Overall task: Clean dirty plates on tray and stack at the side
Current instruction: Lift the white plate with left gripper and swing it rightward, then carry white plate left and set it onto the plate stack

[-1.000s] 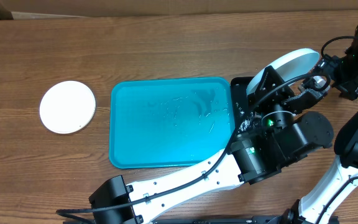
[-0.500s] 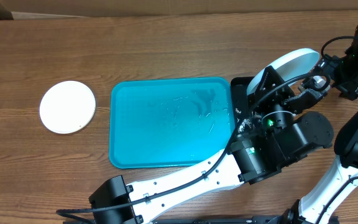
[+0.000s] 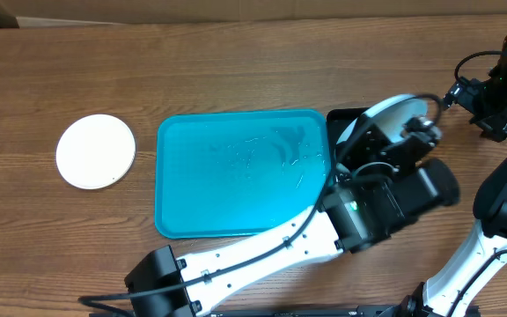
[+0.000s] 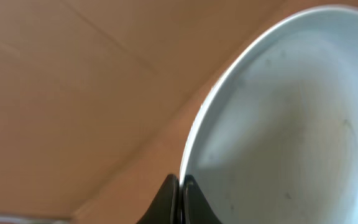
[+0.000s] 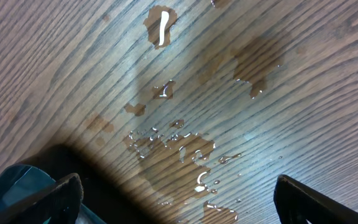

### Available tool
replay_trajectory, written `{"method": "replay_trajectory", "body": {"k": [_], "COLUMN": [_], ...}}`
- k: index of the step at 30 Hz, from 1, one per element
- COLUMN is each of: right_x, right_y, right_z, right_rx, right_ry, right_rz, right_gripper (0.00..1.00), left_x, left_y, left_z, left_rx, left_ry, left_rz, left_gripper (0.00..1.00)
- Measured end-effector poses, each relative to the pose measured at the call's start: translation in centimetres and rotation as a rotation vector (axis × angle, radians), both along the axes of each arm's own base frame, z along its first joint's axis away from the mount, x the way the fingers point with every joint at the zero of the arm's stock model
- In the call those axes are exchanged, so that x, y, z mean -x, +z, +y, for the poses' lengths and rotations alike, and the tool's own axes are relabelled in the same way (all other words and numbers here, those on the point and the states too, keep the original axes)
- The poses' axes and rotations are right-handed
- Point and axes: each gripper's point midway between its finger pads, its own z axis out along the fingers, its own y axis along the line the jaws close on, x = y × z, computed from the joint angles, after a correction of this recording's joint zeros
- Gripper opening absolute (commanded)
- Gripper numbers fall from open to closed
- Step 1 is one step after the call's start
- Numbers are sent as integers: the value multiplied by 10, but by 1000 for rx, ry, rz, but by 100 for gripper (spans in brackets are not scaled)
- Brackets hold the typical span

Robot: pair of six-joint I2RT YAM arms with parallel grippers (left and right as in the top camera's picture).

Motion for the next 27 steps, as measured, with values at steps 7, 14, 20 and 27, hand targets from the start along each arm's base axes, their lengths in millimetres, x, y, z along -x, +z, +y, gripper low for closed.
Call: {"method": "replay_trajectory", "body": {"k": [7, 14, 20, 27], "right_x": [0, 0, 0, 0], "right_y": [0, 0, 0, 0], "right_z": [0, 0, 0, 0], "right_rx": [0, 0, -1, 0], "right_ry": [0, 0, 0, 0], "right_rz": [0, 0, 0, 0], "right_gripper": [100, 100, 100, 100], "left_x": [-25, -59, -82, -100], "left_y": [-65, -96, -109, -118], "left_z": [27, 79, 171, 321], "left_rx": [287, 586, 783, 961], "left_ry": [60, 135, 326, 689], "left_rz": [408, 796, 991, 976], "left_gripper": [4, 4, 4, 4]}}
